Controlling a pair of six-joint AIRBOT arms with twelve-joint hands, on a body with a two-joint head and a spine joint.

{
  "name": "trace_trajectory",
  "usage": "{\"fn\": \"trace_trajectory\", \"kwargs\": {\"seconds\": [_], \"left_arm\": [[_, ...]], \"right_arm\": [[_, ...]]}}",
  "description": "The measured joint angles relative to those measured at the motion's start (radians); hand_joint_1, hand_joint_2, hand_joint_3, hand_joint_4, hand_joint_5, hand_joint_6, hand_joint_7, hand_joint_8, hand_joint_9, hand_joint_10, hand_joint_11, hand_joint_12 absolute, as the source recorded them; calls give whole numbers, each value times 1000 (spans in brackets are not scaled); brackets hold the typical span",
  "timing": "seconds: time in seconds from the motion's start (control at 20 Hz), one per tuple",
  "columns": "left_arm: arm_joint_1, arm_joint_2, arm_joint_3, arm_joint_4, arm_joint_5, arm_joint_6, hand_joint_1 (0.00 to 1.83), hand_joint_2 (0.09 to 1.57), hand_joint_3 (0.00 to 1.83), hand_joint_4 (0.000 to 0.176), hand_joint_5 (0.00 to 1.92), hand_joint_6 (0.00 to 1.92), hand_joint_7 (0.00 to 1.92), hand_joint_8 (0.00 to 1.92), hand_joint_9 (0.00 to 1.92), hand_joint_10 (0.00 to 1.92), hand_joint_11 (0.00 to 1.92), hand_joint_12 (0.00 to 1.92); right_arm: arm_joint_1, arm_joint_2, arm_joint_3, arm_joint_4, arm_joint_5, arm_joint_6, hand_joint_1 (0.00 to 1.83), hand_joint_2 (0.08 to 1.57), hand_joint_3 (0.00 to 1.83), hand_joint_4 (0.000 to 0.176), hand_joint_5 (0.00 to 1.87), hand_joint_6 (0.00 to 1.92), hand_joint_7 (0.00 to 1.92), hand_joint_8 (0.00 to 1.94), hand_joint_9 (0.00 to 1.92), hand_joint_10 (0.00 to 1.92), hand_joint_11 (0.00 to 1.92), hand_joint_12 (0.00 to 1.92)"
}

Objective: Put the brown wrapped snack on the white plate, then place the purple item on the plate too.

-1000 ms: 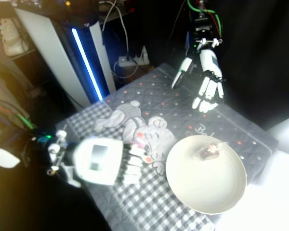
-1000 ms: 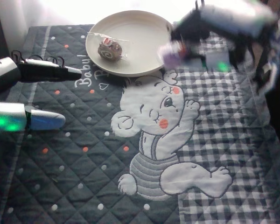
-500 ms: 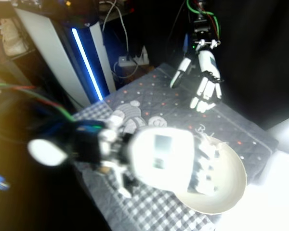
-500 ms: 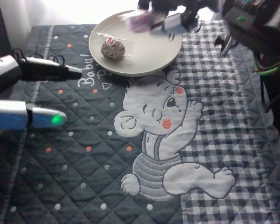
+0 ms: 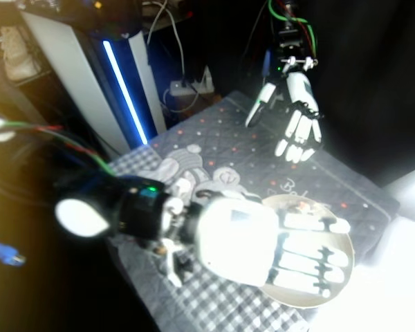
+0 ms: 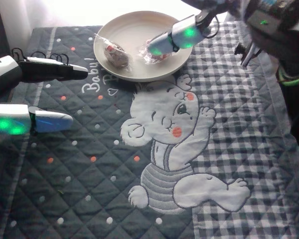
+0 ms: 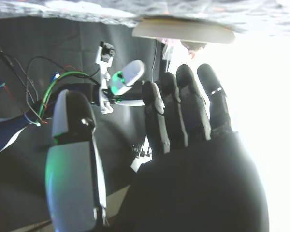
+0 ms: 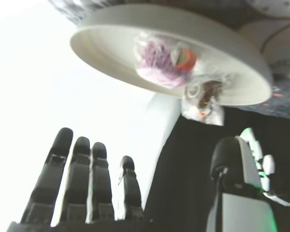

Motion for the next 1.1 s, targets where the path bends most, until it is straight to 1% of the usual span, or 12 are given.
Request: {"fn": "trace_trajectory", "kwargs": {"seconds": [0.1, 0.15, 0.2, 0.3, 0.35, 0.5, 0.65, 0.7, 0.8, 0.9, 1.0, 1.1], "left_arm": [[24, 32, -30, -12, -63, -1, 907, 1019, 2, 0, 593, 5, 541, 8, 478, 9, 0, 1048], [41, 47, -43, -34, -107, -1, 895, 1032, 4, 0, 600, 4, 547, 5, 486, 8, 0, 1070], [71, 61, -51, -71, -161, 0, 894, 1032, 2, 0, 609, 4, 560, 5, 484, 4, 10, 1012], [113, 69, -62, -127, -224, 0, 860, 1049, 0, 0, 569, 0, 561, 0, 493, 1, 80, 857], [131, 71, -71, -147, -251, -1, 901, 1030, 0, 0, 569, 2, 542, 0, 470, 0, 56, 832], [146, 89, -106, -156, -343, -1, 886, 1041, 11, 0, 529, 0, 493, 0, 411, 0, 9, 720], [233, 109, -159, -188, -501, 0, 817, 1038, 0, 0, 502, 0, 522, 5, 446, 7, 1, 801], [265, 112, -179, -222, -538, 4, 780, 1037, 0, 0, 509, 4, 517, 2, 465, 12, 30, 855], [285, 112, -196, -244, -583, 7, 742, 1033, 0, 0, 489, 0, 488, 0, 445, 3, 12, 923], [311, 113, -212, -255, -634, 7, 702, 1033, 1, 0, 423, 0, 467, 0, 441, 5, 0, 913], [321, 113, -224, -260, -652, 5, 661, 1039, 2, 0, 372, 2, 471, 2, 474, 11, 0, 1026], [330, 113, -229, -271, -657, 3, 623, 1059, 5, 0, 281, 0, 404, 1, 456, 1, 0, 1092]], "right_arm": [[0, 96, -103, 8, 102, 0, 645, 857, 0, 171, 18, 0, 90, 0, 154, 4, 175, 872], [0, 137, -145, 20, 150, -2, 635, 862, 0, 161, 17, 2, 96, 1, 158, 2, 34, 928], [0, 177, -188, 49, 191, -34, 670, 865, 0, 158, 30, 2, 117, 2, 89, 0, 6, 346], [-34, 222, -235, 93, 262, -76, 660, 859, 1, 163, 46, 2, 83, 3, 37, 2, 0, 24], [-98, 254, -269, 126, 338, -79, 630, 866, 4, 166, 22, 0, 74, 1, 27, 1, 0, 4], [-237, 328, -360, 209, 470, -82, 799, 873, 4, 130, 37, 7, 76, 2, 38, 5, 24, 11], [-390, 409, -437, 356, 708, -82, 739, 885, 7, 133, 22, 0, 80, 6, 25, 6, 0, 0], [-477, 431, -479, 438, 802, -89, 650, 826, 0, 157, 52, 3, 143, 9, 120, 18, 0, 0], [-565, 431, -515, 489, 884, -91, 640, 807, 0, 153, 88, 3, 182, 5, 173, 15, 35, 19], [-652, 425, -557, 518, 959, -92, 640, 824, 6, 127, 96, 2, 196, 4, 181, 9, 63, 34], [-720, 424, -587, 567, 1032, -92, 673, 830, 6, 162, 132, 14, 215, 10, 179, 6, 45, 29], [-805, 426, -618, 663, 1120, -92, 675, 875, 21, 150, 140, 12, 224, 10, 172, 3, 35, 27]]}}
